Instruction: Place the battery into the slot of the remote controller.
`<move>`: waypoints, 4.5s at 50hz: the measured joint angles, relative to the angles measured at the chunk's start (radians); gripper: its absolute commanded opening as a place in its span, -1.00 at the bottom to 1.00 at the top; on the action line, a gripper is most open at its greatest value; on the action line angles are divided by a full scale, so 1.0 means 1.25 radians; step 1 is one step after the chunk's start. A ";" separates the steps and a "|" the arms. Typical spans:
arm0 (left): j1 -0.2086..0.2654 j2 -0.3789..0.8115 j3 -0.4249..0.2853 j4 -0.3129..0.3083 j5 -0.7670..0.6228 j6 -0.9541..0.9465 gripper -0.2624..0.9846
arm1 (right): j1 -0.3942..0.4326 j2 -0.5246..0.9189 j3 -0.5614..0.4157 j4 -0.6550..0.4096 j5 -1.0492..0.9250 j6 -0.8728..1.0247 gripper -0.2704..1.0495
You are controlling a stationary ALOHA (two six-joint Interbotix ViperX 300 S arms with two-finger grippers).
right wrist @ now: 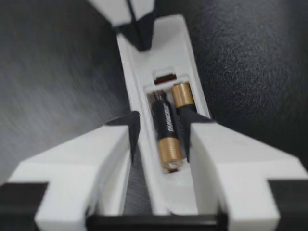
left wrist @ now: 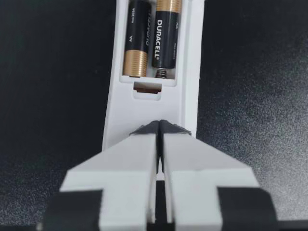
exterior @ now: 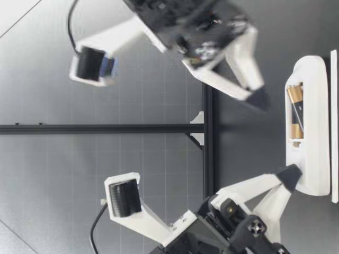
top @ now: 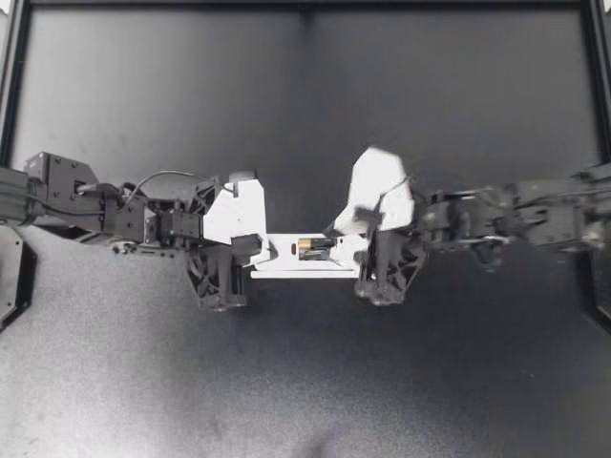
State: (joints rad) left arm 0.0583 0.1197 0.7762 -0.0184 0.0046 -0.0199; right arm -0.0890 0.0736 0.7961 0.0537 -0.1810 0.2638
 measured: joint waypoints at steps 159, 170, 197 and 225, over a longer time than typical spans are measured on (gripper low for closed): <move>0.000 0.050 -0.148 -0.021 0.033 -0.009 -0.83 | 0.006 -0.173 0.027 -0.443 0.229 0.691 -0.73; -0.001 -0.120 -0.053 -0.021 -0.042 -0.007 -0.83 | 0.006 -0.210 0.000 -0.669 0.228 0.650 -0.73; 0.000 -0.272 0.064 -0.021 -0.153 -0.004 -0.83 | 0.006 -0.233 -0.013 -0.723 0.188 0.622 -0.73; 0.000 -0.292 0.065 -0.015 -0.158 -0.001 -0.83 | 0.006 -0.232 -0.015 -0.723 0.180 0.622 -0.73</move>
State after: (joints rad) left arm 0.0583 -0.2454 0.8575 -0.0368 -0.1933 -0.0215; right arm -0.0813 -0.2163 0.7777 -0.8498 0.0445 1.0416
